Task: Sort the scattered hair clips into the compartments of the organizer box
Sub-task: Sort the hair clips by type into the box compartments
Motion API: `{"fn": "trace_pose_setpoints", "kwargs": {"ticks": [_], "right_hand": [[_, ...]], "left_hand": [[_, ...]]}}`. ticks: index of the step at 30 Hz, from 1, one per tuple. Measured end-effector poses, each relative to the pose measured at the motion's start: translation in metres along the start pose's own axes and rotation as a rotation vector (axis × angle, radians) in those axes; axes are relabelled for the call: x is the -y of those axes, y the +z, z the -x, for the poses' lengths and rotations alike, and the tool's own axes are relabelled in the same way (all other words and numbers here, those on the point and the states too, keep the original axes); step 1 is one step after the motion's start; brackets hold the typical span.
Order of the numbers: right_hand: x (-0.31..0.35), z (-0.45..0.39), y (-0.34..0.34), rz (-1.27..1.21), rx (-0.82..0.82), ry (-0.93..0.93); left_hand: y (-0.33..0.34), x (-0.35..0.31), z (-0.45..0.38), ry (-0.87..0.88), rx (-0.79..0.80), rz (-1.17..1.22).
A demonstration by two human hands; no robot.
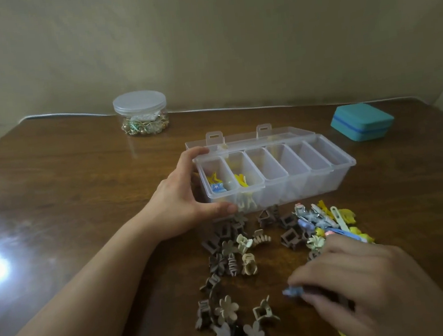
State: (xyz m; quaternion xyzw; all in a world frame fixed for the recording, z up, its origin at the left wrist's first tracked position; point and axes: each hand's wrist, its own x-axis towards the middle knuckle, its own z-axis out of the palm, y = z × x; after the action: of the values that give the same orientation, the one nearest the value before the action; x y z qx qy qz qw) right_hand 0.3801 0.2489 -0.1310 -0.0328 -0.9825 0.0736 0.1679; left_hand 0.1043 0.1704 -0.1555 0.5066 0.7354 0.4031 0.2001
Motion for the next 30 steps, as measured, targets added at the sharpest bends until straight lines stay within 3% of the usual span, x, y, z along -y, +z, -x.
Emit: {"fn": "trace_pose_setpoints", "kwargs": {"ticks": [8, 11, 16, 19, 22, 24, 27, 30], "right_hand": [[-0.039, -0.087, -0.029, -0.295, -0.427, 0.327], [-0.049, -0.108, -0.016, -0.304, -0.402, 0.363], [-0.056, -0.095, -0.022, -0.297, -0.292, 0.233], [-0.072, -0.069, -0.052, -0.26, -0.045, 0.139], [-0.075, -0.056, -0.064, -0.273, 0.53, 0.116], [-0.063, -0.056, -0.062, -0.224, 0.774, 0.112], [-0.039, -0.058, -0.055, -0.042, 0.883, 0.043], [-0.023, -0.057, -0.043, 0.088, 0.885, -0.007]], "left_hand": [[0.002, 0.004, -0.001, 0.026, -0.017, 0.011], [0.002, 0.005, -0.002, 0.035, -0.008, 0.016], [0.002, 0.005, -0.001, 0.038, 0.004, 0.019], [0.002, 0.006, -0.001, 0.037, 0.003, 0.023], [0.002, 0.005, -0.001, 0.032, -0.002, 0.023], [0.001, 0.005, -0.002, 0.032, -0.003, 0.027], [0.001, 0.004, -0.002, 0.033, -0.002, 0.034], [0.001, 0.004, -0.001, 0.028, -0.006, 0.026]]}}
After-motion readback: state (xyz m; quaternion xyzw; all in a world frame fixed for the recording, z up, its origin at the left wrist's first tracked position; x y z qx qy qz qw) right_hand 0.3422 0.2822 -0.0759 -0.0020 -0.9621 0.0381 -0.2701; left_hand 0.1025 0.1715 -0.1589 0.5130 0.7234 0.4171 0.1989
